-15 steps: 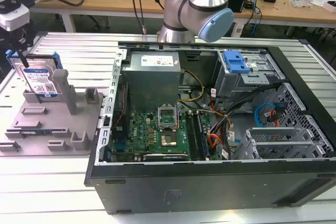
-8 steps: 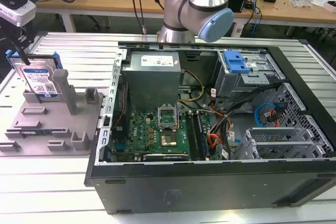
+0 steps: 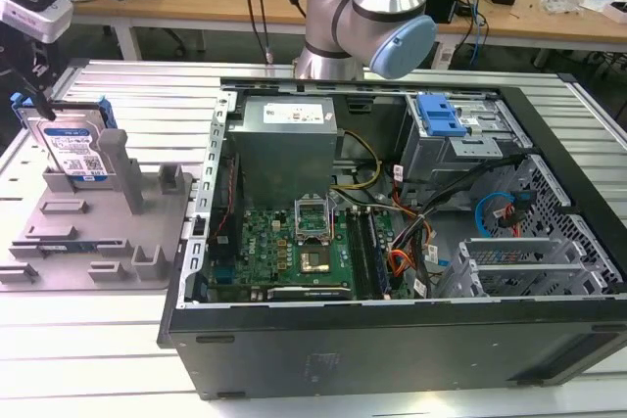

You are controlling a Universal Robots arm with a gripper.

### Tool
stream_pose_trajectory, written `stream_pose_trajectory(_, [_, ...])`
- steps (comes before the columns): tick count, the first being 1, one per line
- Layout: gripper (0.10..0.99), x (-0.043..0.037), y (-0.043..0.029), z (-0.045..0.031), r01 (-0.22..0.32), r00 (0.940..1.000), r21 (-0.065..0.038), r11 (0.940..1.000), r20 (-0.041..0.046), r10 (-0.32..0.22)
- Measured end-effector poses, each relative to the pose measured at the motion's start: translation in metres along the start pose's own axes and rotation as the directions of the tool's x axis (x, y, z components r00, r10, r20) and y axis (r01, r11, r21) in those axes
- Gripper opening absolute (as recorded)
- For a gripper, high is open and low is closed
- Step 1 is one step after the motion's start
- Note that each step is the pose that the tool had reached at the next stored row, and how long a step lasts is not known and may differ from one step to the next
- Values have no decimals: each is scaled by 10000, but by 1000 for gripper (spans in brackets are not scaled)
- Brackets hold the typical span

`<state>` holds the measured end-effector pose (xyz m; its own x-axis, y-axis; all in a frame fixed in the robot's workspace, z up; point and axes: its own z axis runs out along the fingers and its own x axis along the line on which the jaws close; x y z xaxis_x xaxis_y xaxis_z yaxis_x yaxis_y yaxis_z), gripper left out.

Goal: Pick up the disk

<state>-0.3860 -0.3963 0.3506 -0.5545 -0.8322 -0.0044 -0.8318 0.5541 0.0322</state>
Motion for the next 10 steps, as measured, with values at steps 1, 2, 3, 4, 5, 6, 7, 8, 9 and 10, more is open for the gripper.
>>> stream_pose_trajectory(1, [600,0,0,0,157,9999,2,9999,-4,-157])
stream_pose_trajectory(2, [600,0,-1,1,342,9994,5,9994,-8,-342])
stream_pose_trajectory(3, [600,-1,-1,1,491,9988,6,9988,-12,-491])
stream_pose_trajectory(4, [600,-1,-1,2,747,9972,8,9972,-18,-747])
stream_pose_trajectory(5, [600,-1,-1,2,907,9959,9,9959,-23,-907])
stream_pose_trajectory(6, [600,-1,-1,3,1150,9934,11,9934,-29,-1150])
stream_pose_trajectory(7, [600,-1,-1,4,1387,9903,13,9903,-34,-1387])
stream_pose_trajectory(8, [600,-1,-1,4,1571,9876,15,9876,-39,-1571])
stream_pose_trajectory(9, [600,-1,-1,5,1937,9811,18,9811,-49,-1937])
stream_pose_trajectory(10, [600,-1,-1,6,2217,9751,20,9751,-56,-2217])
